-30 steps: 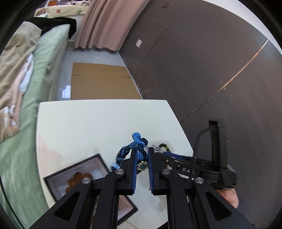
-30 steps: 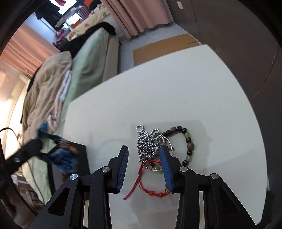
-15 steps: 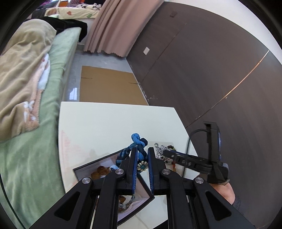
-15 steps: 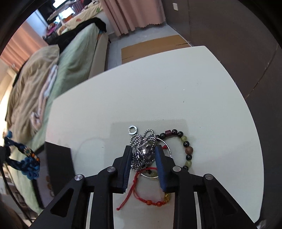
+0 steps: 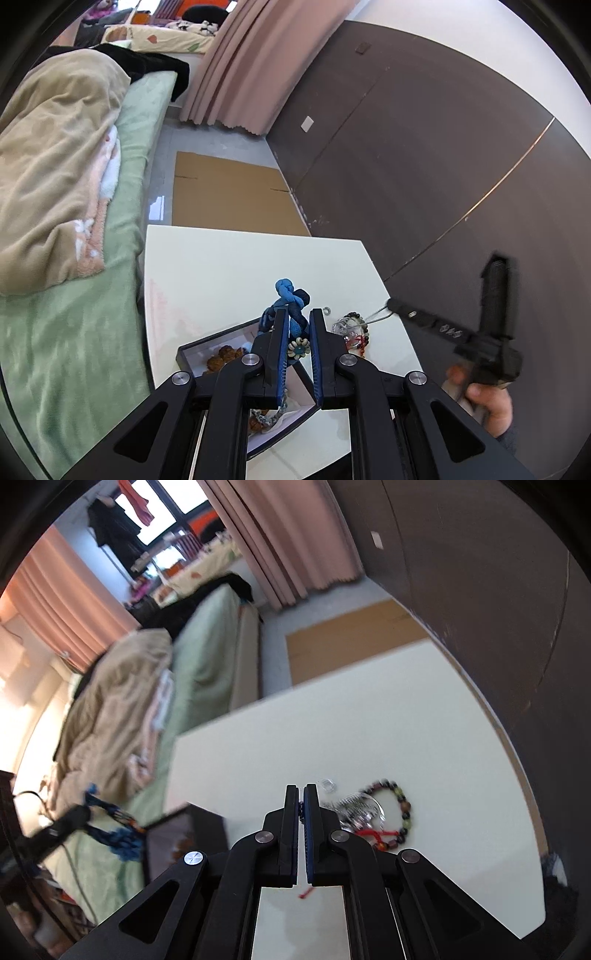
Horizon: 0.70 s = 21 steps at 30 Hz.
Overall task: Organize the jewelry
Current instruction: 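Lift the silver chain pendant with the right gripper and lower the blue cord into the box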
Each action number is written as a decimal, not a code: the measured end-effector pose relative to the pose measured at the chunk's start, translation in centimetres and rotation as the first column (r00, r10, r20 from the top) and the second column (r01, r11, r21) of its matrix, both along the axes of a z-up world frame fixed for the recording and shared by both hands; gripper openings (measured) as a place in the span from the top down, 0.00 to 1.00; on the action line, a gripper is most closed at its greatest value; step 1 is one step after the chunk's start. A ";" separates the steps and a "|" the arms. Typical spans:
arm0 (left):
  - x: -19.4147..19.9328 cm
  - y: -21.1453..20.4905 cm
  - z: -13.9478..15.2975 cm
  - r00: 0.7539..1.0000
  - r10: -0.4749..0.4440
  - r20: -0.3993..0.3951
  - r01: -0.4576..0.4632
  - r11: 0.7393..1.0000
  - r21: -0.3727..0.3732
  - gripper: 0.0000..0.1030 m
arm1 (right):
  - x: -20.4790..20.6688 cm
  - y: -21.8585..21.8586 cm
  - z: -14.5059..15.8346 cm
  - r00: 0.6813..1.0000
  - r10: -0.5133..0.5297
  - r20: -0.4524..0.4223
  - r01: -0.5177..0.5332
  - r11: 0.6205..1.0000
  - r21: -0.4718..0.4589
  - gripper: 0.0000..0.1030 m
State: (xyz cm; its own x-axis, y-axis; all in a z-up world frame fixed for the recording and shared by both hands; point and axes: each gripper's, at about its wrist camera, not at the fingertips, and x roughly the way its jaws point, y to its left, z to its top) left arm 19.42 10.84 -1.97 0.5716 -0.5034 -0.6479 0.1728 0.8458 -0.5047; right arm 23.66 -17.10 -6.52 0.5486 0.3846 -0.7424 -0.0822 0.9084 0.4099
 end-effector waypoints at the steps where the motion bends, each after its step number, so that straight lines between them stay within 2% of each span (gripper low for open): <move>1: -0.1 0.2 0.1 1.000 0.003 0.003 -0.003 1.000 -0.001 0.89 | -0.2 0.2 1.1 1.000 0.005 0.025 -0.005 1.000 0.010 0.96; 5: -0.5 0.8 0.4 1.000 0.016 0.011 -0.016 1.000 -0.006 0.89 | -1.1 0.5 4.7 0.995 0.011 0.097 -0.015 0.999 0.034 0.96; 10: -0.8 1.5 0.9 0.999 0.029 0.022 -0.029 0.999 -0.020 0.89 | -2.4 1.2 11.0 0.976 0.031 0.215 -0.039 0.999 0.033 0.96; 14: -1.1 2.0 1.4 0.999 0.039 0.035 -0.038 0.999 -0.029 0.89 | -3.5 2.4 16.3 0.951 0.057 0.305 -0.069 0.997 0.030 0.96; 21: -1.6 3.0 2.0 0.997 0.062 0.049 -0.060 0.997 -0.047 0.89 | -5.2 5.1 22.7 0.901 0.096 0.422 -0.108 0.994 0.006 0.96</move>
